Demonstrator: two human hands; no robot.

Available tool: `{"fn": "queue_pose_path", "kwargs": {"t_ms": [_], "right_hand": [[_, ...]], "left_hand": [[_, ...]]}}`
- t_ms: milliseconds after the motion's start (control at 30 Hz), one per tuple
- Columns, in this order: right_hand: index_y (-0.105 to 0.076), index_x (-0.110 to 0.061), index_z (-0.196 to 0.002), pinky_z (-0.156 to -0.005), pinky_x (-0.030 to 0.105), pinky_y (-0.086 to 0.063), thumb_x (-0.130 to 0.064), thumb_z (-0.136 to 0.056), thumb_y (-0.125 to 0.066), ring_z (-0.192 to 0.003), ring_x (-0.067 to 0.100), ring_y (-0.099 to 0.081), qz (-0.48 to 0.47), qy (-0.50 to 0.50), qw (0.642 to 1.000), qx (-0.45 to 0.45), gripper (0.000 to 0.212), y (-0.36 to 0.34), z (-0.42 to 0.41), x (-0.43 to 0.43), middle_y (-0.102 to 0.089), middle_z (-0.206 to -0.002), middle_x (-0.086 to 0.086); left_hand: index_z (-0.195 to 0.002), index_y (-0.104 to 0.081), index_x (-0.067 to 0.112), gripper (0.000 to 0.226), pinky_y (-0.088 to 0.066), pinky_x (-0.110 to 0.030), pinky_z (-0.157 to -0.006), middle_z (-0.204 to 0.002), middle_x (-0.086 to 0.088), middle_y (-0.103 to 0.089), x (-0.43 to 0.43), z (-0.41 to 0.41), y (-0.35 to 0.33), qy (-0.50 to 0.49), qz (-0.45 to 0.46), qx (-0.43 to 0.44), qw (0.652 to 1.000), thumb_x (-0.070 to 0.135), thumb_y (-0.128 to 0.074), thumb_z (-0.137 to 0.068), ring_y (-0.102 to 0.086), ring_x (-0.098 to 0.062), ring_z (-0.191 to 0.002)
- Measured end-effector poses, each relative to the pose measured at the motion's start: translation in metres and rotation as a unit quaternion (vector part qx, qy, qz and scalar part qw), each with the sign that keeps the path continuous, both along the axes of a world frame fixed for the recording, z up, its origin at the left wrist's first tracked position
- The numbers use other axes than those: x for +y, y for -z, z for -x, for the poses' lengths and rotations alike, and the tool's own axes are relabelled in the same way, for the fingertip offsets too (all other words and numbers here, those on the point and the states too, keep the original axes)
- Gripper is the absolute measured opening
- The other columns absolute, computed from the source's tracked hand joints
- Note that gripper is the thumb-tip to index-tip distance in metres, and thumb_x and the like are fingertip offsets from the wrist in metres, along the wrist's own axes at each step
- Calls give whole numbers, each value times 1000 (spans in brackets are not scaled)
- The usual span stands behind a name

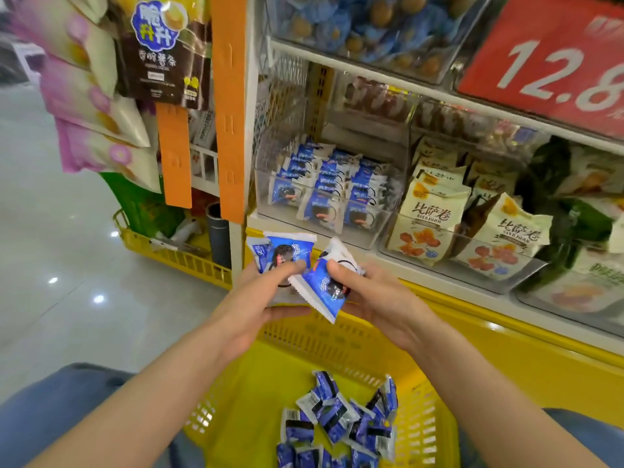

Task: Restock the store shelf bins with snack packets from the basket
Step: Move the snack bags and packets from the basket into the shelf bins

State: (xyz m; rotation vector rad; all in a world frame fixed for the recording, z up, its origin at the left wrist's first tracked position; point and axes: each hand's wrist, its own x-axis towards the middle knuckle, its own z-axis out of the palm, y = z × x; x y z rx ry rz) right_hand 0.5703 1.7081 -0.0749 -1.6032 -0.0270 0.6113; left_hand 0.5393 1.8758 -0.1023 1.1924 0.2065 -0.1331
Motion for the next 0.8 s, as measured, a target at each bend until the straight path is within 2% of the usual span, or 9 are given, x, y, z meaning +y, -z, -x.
{"fn": "queue_pose_path", "kwargs": {"t_ms": [133,200,267,400,533,600,667,733,800], "right_hand": [[-66,-11,-100,-65,20,-56,-29,-79,-66,-80,7,-70,-16,73,997,-24,28,-19,-19,-4,-75,-89,2],[-66,-17,-102,-62,19,-55,-36,-78,-67,-80,5,-70,33,87,994,-64,32,-25,-28,-5,-75,-90,-3],[-65,-24,-100,-56,15,-52,-40,-81,-64,-75,1,-69,93,77,987,-109,25,-29,-36,-2,-74,-87,-9],[-68,-26,-97,-61,12,-48,-43,-78,-68,-79,-3,-67,186,9,971,-152,25,-37,-55,11,-74,-87,-13],[-68,-21,-90,-45,9,-43,-39,-75,-72,-54,-6,-61,200,49,958,-199,24,-55,-89,27,-71,-66,-12],[-66,-22,-97,-56,15,-50,-40,-76,-73,-66,0,-63,250,92,924,-276,29,-63,-115,35,-70,-81,-7],[-64,-18,-108,-77,30,-56,-39,-77,-73,-87,12,-64,308,113,883,-337,38,-66,-143,44,-67,-104,0],[-62,-16,-112,-81,36,-55,-36,-78,-73,-91,17,-63,334,92,876,-336,41,-63,-167,55,-63,-115,4],[-61,-15,-114,-79,29,-50,-34,-79,-73,-94,16,-60,360,46,885,-293,41,-56,-186,69,-58,-123,2]], "left_hand": [[-119,-57,18,40,-57,-32,-61,-98,-3,-73,15,-16,-16,-6,11,-29,1000,20,-67,-80,-71,-19,-84],[-122,-55,18,50,-58,-34,-64,-102,-5,-72,18,-23,-21,0,20,-39,999,25,-70,-74,-70,-21,-87],[-124,-53,18,55,-59,-35,-67,-103,-4,-72,19,-29,-24,6,23,-45,999,26,-70,-72,-70,-21,-89],[-124,-54,14,43,-59,-36,-70,-107,-7,-70,25,-44,-27,-28,61,-32,997,19,-65,-82,-69,-21,-94],[-123,-54,14,56,-59,-34,-65,-107,-8,-68,44,-62,-35,-75,121,-29,989,21,-71,-71,-69,-20,-90],[-122,-55,14,64,-58,-32,-60,-102,-8,-68,52,-66,-39,-86,128,-34,987,25,-72,-62,-70,-17,-81],[-122,-54,13,57,-58,-31,-58,-100,-8,-68,59,-70,-39,-91,128,-33,987,22,-71,-69,-69,-18,-80],[-123,-54,13,48,-58,-32,-58,-100,-8,-67,65,-74,-39,-100,134,-25,985,18,-68,-78,-68,-19,-80],[-122,-54,13,45,-59,-33,-59,-99,-7,-67,72,-78,-39,-111,138,-14,984,16,-67,-79,-67,-19,-80]]}}
